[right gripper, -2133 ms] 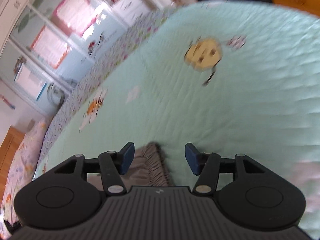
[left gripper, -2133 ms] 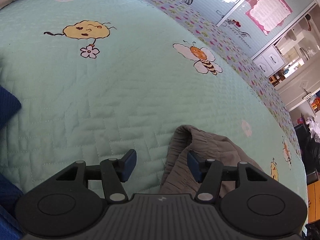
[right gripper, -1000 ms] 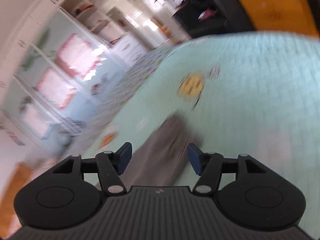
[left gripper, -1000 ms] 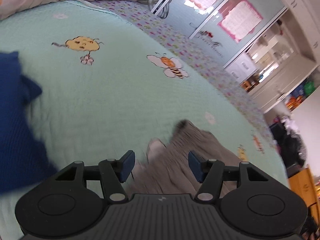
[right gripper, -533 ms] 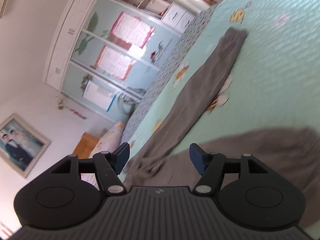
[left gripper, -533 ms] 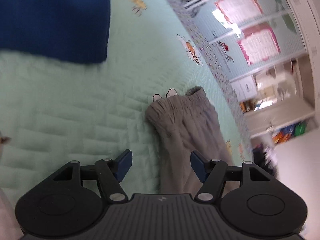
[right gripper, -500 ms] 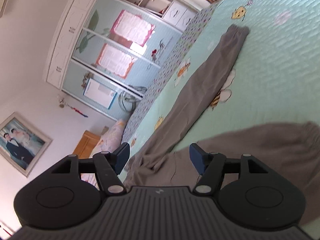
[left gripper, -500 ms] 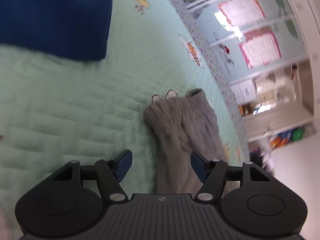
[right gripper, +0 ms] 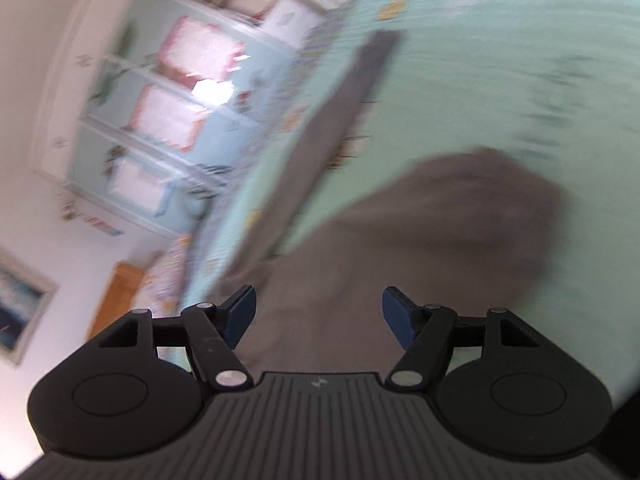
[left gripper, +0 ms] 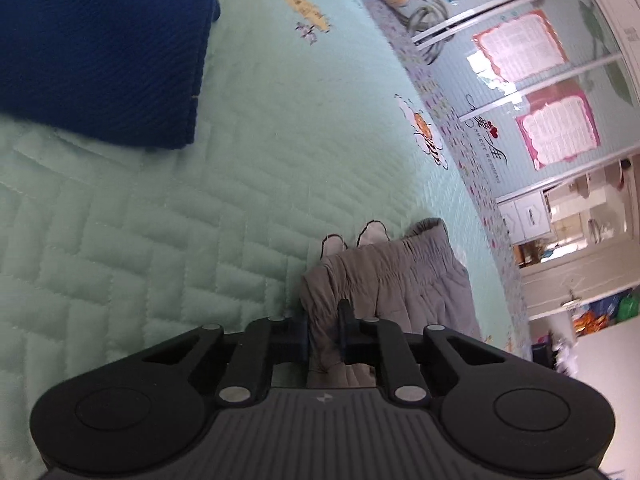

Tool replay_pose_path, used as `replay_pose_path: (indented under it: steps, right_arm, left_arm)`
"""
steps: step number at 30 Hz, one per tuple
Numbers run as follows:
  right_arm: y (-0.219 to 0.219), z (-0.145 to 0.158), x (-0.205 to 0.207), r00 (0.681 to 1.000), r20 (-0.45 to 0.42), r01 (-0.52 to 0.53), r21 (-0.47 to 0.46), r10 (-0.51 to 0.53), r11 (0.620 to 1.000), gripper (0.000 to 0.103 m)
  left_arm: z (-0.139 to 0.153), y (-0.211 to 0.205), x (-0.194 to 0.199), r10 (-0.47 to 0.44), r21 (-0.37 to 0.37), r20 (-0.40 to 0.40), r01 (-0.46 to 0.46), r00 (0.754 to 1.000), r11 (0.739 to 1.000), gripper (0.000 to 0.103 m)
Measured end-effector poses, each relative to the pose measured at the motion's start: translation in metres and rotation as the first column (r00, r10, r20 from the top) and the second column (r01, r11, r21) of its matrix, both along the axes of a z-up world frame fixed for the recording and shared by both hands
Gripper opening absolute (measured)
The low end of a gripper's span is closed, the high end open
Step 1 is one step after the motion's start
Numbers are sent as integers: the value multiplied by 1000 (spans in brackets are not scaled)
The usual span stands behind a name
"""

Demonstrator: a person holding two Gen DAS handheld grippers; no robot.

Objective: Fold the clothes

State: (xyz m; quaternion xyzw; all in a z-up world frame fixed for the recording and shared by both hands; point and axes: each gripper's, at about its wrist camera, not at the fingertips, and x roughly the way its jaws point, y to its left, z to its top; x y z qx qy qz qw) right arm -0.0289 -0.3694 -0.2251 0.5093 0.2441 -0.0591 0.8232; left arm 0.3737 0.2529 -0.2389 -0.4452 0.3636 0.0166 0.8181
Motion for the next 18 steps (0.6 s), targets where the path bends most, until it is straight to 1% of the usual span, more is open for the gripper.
replay_pose_path:
  steps: [3,5,7,9,11,13,14,16,18]
  right_arm:
    - [-5,-8,-31,996,-43,74,9,-74,997,71]
    - [-9,-11,-46,993,-46,105,17,-104,994,72]
    - [-15,-15,-55,990,-62,131,25,-130,991,74]
    - [-18,-25,-56,987,-56,154,60,-150,986,75]
    - [-22,-37,-55,984,-41,177,101,-173,979,80]
    - [-24,-46,-50,980,-4,198,139,-199,970,93]
    - [-25,-48,-48,978,17,204,153,-209,967,95]
    - [-25,-46,-40,973,39,221,150,-229,964,100]
    - [-25,-42,-31,970,48,233,118,-240,965,99]
  left_arm:
    - [15,1,-11,13,37,22,-14,1000,999,13]
    - [23,6,-12,20,20,29,-21,999,1000,13]
    - [26,11,-9,10,-1,14,-10,1000,1000,13]
    - [27,12,-7,-1,-5,-3,1,1000,1000,13]
    - [26,13,-8,-4,-15,-18,4,1000,1000,14]
    - [24,12,-8,-6,-23,-23,6,1000,1000,15]
    - [22,12,-10,-8,-23,-27,7,1000,1000,16]
    - [19,12,-12,-8,-23,-36,7,999,1000,17]
    - [17,12,-13,-6,-23,-44,5,999,1000,18]
